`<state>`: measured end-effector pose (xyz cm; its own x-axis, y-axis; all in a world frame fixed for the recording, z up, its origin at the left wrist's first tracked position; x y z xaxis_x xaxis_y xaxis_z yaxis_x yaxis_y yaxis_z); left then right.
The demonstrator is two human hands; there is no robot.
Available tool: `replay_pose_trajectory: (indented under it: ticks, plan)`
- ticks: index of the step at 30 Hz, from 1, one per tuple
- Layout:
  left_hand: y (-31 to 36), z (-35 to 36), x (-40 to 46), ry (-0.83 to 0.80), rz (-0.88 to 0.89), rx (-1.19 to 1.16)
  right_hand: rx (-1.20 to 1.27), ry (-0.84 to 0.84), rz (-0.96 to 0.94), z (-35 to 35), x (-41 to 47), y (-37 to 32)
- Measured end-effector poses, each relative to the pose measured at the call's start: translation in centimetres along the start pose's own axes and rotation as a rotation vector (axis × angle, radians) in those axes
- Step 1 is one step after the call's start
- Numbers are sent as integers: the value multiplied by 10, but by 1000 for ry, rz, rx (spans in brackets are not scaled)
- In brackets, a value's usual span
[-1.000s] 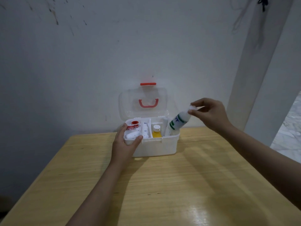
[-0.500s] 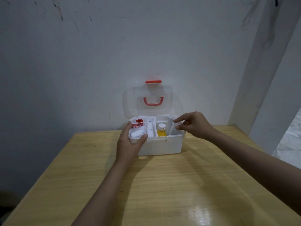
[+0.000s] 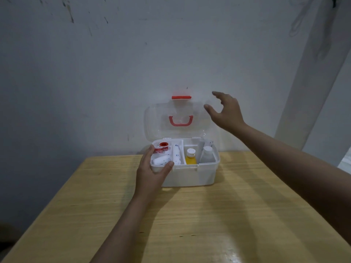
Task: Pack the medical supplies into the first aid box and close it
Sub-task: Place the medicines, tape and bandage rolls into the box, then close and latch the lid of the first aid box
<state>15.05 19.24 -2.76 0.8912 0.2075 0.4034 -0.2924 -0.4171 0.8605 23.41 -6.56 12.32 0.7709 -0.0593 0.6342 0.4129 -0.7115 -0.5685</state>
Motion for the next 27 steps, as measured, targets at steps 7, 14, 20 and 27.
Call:
replay_pose_trajectory:
  ticks: [7, 14, 20, 27]
  plan:
    - [-1, 0, 2, -3, 3, 26, 177, 9, 98, 16, -9, -2]
    - [0, 0, 1, -27, -16, 65, 279, 179, 84, -6, -60, -10]
    - [13, -6, 1, 8, 18, 156, 290, 88, 64, 4, -119, 1]
    - [48, -10, 7, 86, 196, 280, 209, 15, 3, 10, -148, 9]
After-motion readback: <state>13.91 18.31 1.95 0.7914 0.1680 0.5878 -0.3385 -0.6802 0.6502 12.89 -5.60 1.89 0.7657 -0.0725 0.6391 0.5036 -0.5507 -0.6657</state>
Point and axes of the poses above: each hand's wrist, its own x-axis towards the middle knuckle, its own z-axis out of the palm, y = z × x, the point moved 7 cm from there along x, towards the middle knuckle, and after that the axes turned 6 degrees about x, right-handed, at the moved point
